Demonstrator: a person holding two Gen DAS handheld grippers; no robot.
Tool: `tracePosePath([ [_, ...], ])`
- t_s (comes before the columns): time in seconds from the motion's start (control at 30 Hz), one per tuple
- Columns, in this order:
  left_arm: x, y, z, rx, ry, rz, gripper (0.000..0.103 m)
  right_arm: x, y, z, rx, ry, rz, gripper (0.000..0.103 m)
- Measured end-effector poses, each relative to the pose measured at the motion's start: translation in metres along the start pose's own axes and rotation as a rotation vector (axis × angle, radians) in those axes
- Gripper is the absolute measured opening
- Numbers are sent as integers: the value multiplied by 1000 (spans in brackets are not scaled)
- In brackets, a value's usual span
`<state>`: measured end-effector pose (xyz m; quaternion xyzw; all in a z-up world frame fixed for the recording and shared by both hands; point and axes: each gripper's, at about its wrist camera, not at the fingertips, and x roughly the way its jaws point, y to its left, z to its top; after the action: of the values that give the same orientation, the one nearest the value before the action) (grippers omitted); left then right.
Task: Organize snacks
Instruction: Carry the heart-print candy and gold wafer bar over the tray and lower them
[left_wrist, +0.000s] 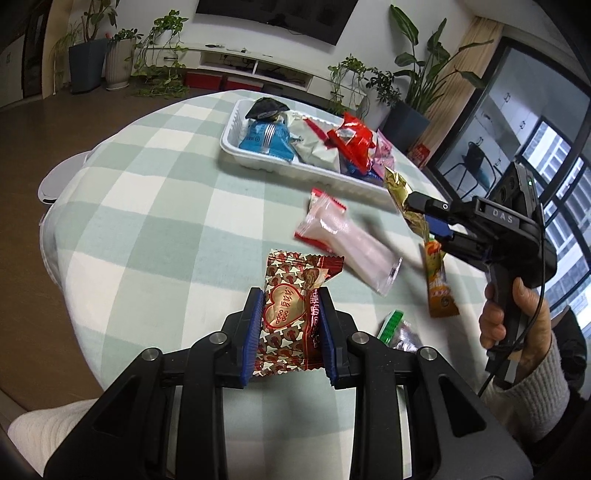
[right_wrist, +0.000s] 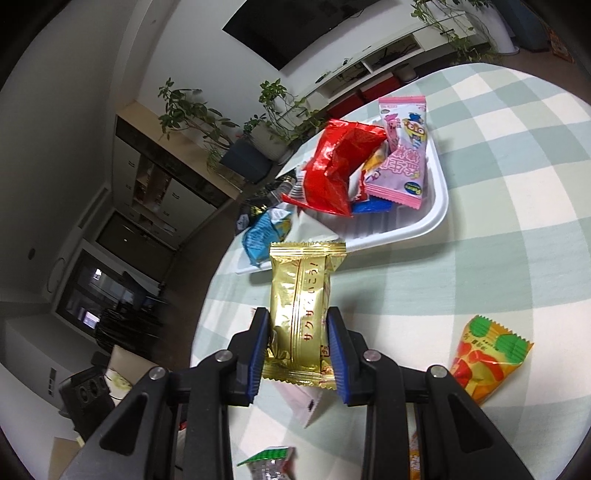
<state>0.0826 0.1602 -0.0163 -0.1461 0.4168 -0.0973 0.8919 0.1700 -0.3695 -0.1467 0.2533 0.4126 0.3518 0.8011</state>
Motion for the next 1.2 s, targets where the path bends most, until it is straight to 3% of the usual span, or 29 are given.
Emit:
tracePosePath([
  [0.47, 15, -5, 65, -45, -40, -97, 26, 6, 2, 21, 53, -1, 77, 34],
  [0.83, 37, -14, 135, -45, -74, -131, 26, 29, 22, 71, 1, -25, 95, 34],
  [1.2, 81, -24, 192, -23, -54, -125, 26, 56, 11, 114, 21, -35, 78, 34],
])
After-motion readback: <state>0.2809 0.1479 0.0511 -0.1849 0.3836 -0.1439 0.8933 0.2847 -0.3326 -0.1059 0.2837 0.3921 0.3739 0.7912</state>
